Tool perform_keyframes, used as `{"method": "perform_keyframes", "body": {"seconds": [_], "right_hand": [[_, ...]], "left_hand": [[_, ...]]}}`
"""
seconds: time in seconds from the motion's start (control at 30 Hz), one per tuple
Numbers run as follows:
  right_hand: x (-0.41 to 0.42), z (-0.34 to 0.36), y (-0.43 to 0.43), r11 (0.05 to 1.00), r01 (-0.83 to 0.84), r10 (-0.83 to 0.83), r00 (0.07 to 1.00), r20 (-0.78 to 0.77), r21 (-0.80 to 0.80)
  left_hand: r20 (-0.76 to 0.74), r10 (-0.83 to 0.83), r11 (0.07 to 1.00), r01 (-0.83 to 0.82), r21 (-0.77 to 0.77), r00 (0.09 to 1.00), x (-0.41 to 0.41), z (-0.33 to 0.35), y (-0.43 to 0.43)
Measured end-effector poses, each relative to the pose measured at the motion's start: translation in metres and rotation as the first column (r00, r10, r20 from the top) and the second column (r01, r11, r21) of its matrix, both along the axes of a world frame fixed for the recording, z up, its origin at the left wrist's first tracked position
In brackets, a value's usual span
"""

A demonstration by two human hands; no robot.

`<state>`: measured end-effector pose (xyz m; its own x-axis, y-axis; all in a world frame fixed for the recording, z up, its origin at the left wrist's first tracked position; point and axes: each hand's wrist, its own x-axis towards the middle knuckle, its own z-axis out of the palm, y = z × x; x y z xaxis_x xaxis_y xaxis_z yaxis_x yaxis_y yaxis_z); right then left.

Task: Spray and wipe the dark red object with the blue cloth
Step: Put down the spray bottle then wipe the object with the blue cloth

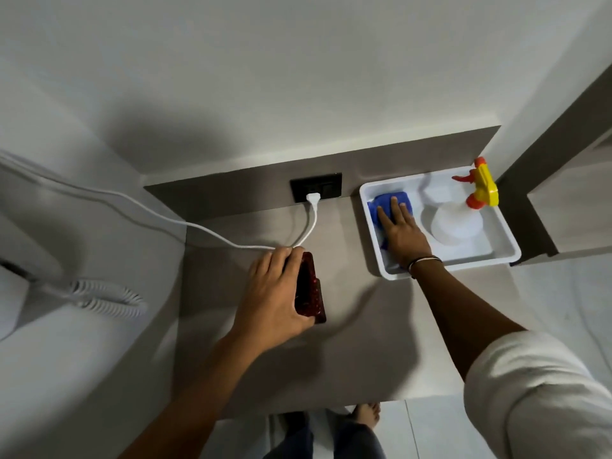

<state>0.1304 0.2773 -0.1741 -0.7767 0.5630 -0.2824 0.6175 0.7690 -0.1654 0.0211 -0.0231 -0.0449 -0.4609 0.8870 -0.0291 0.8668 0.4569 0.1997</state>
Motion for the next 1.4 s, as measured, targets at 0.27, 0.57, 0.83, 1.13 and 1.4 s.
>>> {"method": "perform_keyframes", "body": {"seconds": [0.27, 0.57, 0.83, 1.13, 1.4], "right_hand": [[0.012, 0.041, -0.008, 0.898, 0.379, -0.437, 0.822, -0.365, -0.223], [0.092, 0.083, -0.196, 0.807, 0.338, -0.590, 0.441, -0.676, -0.484], [0.056, 0.093, -0.265, 0.840, 0.054, -0.453, 0.618, -0.643, -0.539], [0.073, 0.058, -0.254, 0.880, 0.141, -0.311, 0.893, -0.326, -0.454], [0.044, 0.084, -0.294, 0.860, -0.096, -0.294, 0.710, -0.640, -0.501]], "left_hand": [[0.149, 0.023, 0.991, -0.042, 0.124, 0.989, -0.013, 0.007, -0.032], [0.337, -0.042, 0.982, -0.024, 0.190, 0.941, -0.008, 0.006, -0.036], [0.326, -0.080, 0.969, -0.003, 0.246, 0.942, -0.016, 0.002, -0.040], [0.329, -0.082, 0.968, -0.004, 0.252, 0.941, -0.008, 0.010, -0.036], [0.320, -0.154, 0.962, 0.068, 0.263, 0.935, -0.015, 0.012, -0.041]]}}
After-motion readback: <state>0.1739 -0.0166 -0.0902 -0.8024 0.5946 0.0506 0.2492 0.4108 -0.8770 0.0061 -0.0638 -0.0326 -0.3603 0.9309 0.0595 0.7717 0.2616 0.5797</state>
